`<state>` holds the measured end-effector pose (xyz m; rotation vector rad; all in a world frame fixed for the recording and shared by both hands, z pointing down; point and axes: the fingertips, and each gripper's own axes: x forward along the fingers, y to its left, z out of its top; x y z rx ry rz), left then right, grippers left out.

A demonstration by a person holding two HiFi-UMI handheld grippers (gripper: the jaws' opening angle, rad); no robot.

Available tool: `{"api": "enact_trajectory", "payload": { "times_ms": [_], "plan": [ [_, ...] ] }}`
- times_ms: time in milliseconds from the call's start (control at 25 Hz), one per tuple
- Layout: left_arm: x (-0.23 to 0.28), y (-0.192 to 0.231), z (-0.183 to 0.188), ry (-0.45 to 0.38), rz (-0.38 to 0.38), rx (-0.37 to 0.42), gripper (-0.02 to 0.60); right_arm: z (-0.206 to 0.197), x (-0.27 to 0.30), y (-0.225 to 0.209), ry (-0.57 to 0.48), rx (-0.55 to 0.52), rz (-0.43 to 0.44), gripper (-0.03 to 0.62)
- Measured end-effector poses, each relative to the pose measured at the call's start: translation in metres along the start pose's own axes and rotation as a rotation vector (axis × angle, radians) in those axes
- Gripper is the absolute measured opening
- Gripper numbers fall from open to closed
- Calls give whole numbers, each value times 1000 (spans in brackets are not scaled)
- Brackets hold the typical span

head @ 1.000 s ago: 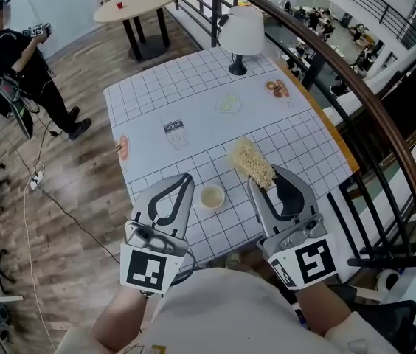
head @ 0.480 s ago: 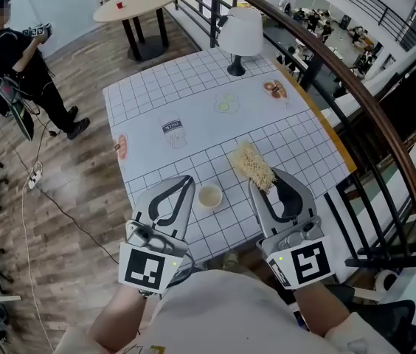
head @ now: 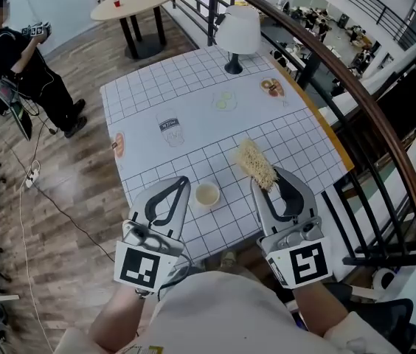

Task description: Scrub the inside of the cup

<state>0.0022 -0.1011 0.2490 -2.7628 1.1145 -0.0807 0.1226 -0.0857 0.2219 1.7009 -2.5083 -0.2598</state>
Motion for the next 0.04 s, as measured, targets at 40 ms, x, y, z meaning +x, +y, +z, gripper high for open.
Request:
{"api": "enact_trajectory", "payload": {
  "times_ms": [40],
  "plan": [
    [0, 1, 0, -2, 1, -7, 15, 0, 0, -1, 2, -3, -2, 118]
  ]
}}
